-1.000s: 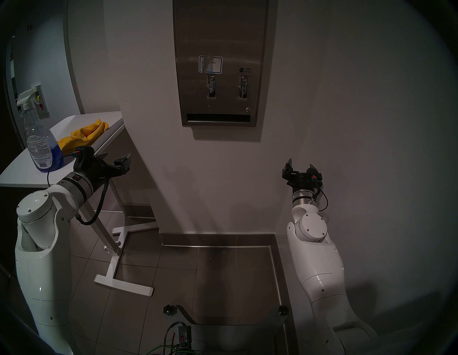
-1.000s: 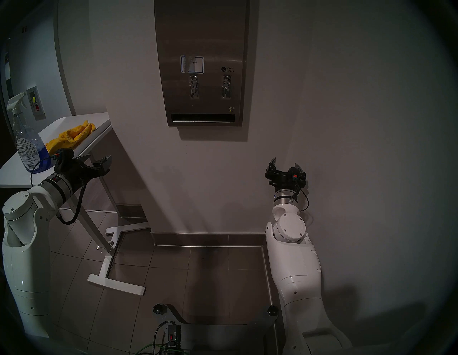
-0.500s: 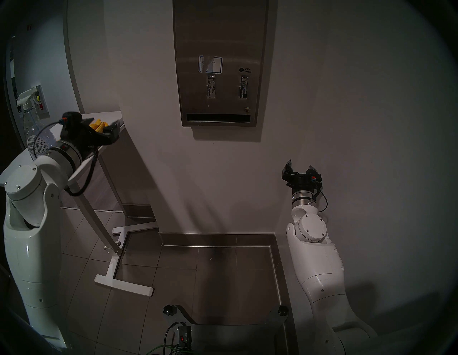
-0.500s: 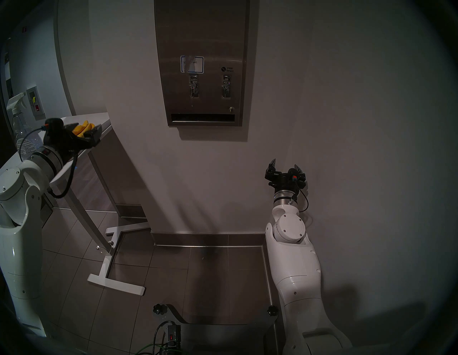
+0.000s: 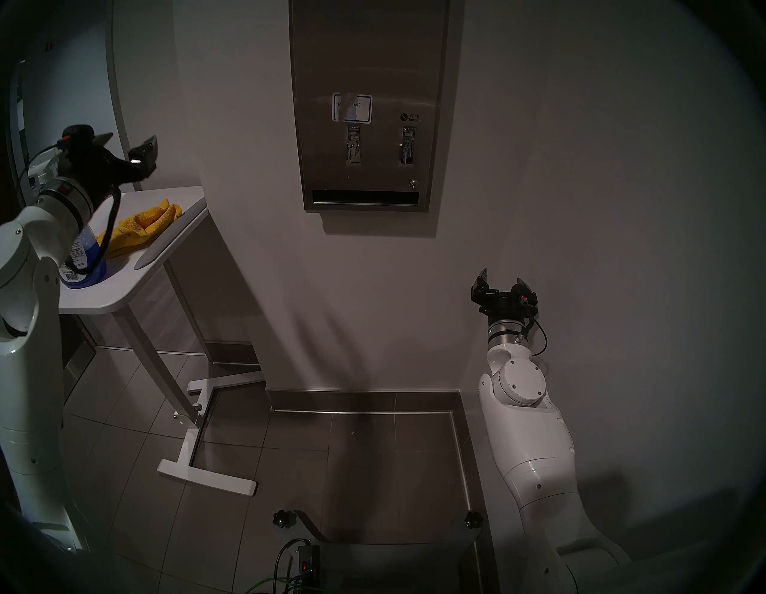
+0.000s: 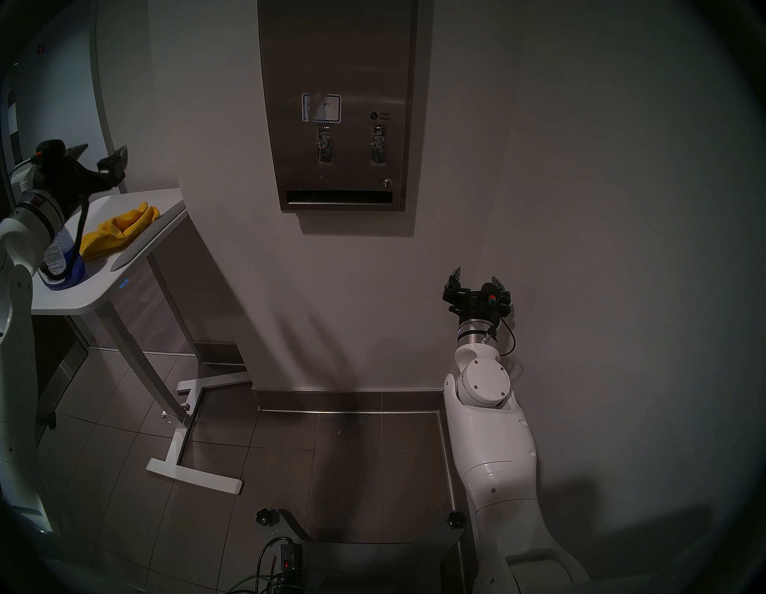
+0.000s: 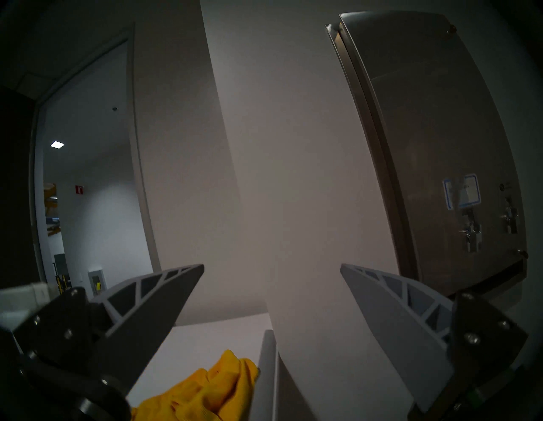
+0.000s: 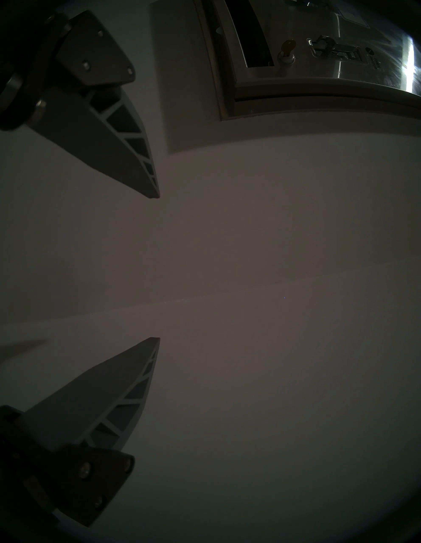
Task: Pick up the cleaner bottle and spray the cleaner onto the surface
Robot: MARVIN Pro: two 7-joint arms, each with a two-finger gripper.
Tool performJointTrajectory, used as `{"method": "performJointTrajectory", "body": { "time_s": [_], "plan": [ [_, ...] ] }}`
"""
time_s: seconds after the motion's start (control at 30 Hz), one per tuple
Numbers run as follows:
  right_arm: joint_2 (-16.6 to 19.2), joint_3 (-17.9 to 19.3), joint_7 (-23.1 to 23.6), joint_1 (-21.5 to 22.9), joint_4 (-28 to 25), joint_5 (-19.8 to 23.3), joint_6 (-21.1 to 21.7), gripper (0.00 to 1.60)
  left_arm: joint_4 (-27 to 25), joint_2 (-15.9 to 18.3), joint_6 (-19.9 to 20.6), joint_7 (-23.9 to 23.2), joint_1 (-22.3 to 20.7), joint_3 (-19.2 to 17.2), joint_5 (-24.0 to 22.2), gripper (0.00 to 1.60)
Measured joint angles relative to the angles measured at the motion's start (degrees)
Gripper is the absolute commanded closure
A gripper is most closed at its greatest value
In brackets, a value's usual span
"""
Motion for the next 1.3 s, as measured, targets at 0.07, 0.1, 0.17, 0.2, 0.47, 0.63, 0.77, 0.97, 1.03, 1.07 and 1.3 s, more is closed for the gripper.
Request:
{"method": "performJointTrajectory", "body": {
  "time_s": [0.07, 0.1, 0.17, 0.2, 0.47, 0.63, 0.77, 0.97, 1.03, 1.07, 1.3],
  "plan": [
    [0.0, 0.0, 0.0, 0.0, 0.07, 0.0, 0.0, 0.0, 1.37, 1.74, -0.24, 0.45, -1.42, -0.84, -0.71, 0.0],
    [0.0, 0.0, 0.0, 0.0, 0.09, 0.0, 0.0, 0.0, 1.74, 2.18, -0.29, 0.56, -1.78, -1.18, -0.92, 0.0],
    [0.0, 0.0, 0.0, 0.0, 0.15, 0.0, 0.0, 0.0, 2.61, 3.14, -0.38, 0.8, -2.55, -1.89, -1.37, 0.0],
    [0.0, 0.0, 0.0, 0.0, 0.17, 0.0, 0.0, 0.0, 2.99, 3.52, -0.4, 0.88, -2.86, -2.18, -1.55, 0.0],
    [0.0, 0.0, 0.0, 0.0, 0.43, 0.0, 0.0, 0.0, 7.32, 7.75, -0.48, 1.8, -6.39, -5.52, -3.69, 0.0],
    [0.0, 0.0, 0.0, 0.0, 0.56, 0.0, 0.0, 0.0, 10.29, 10.33, -0.49, 2.27, -8.61, -7.44, -5.17, 0.0],
    [0.0, 0.0, 0.0, 0.01, 0.64, 0.0, 0.0, 0.0, 13.53, 12.63, -0.44, 2.56, -10.68, -8.86, -6.64, 0.0],
    [0.0, 0.0, 0.0, 0.02, 0.68, 0.0, -0.01, 0.0, 18.67, 15.38, -0.2, 2.68, -13.21, -10.29, -9.05, 0.0],
    [-0.01, 0.0, 0.0, 0.02, 0.69, 0.0, -0.02, 0.0, 20.88, 16.35, -0.02, 2.73, -14.14, -10.7, -9.96, 0.0],
    [0.0, 0.0, 0.0, 0.02, 0.69, -0.01, -0.02, 0.0, 22.49, 17.03, 0.15, 2.77, -14.78, -10.86, -10.61, 0.0],
    [-0.01, 0.0, 0.0, 0.03, 0.65, -0.01, -0.04, 0.0, 30.65, 20.22, 0.92, 2.93, -17.93, -10.7, -12.48, 0.0]
  ]
}}
